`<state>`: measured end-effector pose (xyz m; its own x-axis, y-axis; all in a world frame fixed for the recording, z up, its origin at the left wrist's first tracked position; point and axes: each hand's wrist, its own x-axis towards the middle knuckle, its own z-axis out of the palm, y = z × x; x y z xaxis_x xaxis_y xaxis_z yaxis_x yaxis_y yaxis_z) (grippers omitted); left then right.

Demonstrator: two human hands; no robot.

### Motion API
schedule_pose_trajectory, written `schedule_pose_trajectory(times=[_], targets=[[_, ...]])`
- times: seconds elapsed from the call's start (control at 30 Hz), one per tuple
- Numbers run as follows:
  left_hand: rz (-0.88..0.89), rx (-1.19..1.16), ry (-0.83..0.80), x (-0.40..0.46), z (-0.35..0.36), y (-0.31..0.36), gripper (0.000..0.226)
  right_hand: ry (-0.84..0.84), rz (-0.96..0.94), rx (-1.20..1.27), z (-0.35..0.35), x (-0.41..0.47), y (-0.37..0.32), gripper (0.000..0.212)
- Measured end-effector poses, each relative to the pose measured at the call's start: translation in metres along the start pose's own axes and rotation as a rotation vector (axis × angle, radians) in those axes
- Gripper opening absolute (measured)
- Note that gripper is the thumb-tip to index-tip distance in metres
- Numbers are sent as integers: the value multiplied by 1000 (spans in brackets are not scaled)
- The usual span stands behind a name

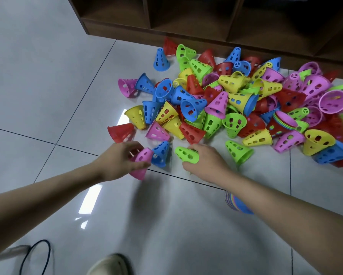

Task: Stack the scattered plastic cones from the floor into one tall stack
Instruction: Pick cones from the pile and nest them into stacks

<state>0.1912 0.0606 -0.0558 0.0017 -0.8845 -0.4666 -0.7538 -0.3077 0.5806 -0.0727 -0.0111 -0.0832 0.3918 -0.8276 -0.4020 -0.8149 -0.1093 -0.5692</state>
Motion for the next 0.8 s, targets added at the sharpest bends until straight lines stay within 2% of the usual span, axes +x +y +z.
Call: schedule_pose_trajectory(times=[0.1,0.23,0.33,0.57,0.67,0.8], targets=[[-18,-241,-9,-2,11,33,36,86,-39,161,-27,-18,11,45],[58,-471,-115,-8,33,77,36,108,-29,402,-68,-55,30,25],[139,-581,-182,-12,55,112,34,165,-41,457,-98,-83,47,28],[523,-430,-109,-17,97,167,41,302,-3,454,-138,-138,85,37],[581,-404,-128,-16,111,180,42,359,-6,422,-143,-156,101,44],[600,-329,-150,-11,129,183,42,372,4,355,-141,-174,119,43]])
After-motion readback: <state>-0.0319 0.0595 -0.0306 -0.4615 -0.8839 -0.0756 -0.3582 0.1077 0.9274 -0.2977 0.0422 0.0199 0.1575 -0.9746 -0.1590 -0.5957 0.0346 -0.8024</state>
